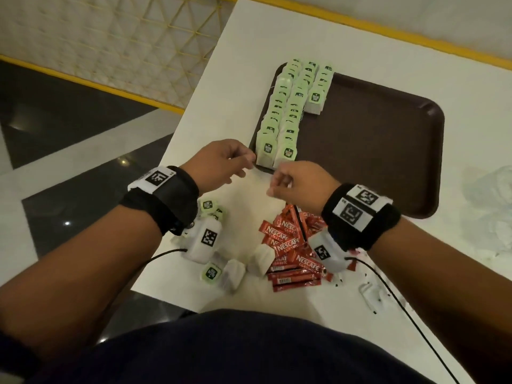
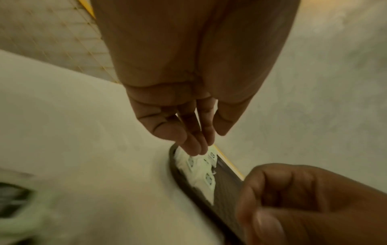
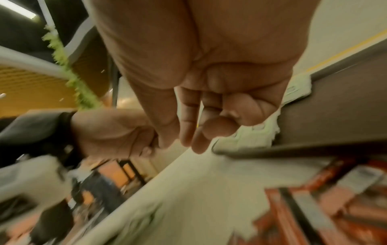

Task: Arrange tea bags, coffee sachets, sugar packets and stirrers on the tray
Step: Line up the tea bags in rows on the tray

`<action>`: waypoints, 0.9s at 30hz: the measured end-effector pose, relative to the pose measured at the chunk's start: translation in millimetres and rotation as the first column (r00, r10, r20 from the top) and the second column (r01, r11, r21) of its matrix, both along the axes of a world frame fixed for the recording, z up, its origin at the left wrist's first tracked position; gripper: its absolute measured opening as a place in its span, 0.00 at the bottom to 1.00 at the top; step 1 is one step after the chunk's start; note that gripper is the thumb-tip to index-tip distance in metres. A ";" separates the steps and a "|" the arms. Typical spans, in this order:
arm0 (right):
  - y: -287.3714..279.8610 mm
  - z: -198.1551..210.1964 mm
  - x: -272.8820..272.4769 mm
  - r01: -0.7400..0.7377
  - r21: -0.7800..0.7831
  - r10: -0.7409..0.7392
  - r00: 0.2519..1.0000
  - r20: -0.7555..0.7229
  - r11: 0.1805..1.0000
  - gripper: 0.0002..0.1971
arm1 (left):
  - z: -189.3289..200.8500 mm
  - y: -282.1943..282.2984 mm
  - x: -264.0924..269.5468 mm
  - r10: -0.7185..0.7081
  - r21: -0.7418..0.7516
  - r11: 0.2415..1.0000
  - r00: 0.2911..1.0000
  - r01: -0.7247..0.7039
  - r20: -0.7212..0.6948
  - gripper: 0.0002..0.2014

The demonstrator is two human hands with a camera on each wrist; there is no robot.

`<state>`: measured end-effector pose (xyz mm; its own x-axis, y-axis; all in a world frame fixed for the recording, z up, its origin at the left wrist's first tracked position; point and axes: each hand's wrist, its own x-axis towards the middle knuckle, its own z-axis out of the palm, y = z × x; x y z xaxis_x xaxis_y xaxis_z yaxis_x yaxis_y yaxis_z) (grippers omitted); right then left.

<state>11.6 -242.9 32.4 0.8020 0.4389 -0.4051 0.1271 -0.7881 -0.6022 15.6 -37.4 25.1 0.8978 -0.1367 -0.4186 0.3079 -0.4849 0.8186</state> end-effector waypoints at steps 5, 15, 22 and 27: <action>28.4 -17.6 -45.0 -0.287 -0.157 0.281 0.958 -0.057 0.945 0.10 | -9.7 34.3 -38.3 -0.074 0.292 0.955 0.995 0.050 0.073 0.07; 82.8 -38.5 -46.3 -0.137 -0.174 0.126 0.989 -0.074 0.975 0.25 | -41.5 60.5 -77.5 0.014 0.672 0.734 0.986 0.102 -0.165 0.21; 121.9 -53.5 -58.4 0.071 -0.138 -0.097 0.978 -0.185 0.988 0.30 | -44.4 54.5 -86.6 0.130 0.529 0.848 0.976 -0.020 -0.173 0.13; 125.9 -56.7 -56.1 0.065 -0.186 -0.097 0.981 -0.166 0.980 0.27 | -37.4 52.6 -86.8 0.154 0.404 0.912 0.970 -0.067 -0.188 0.07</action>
<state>-44.4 -117.0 -24.3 0.7424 0.2831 -0.6072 -0.0354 -0.8885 -0.4575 -71.2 15.2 -12.3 0.7822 0.1722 -0.5988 0.5222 -0.7054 0.4792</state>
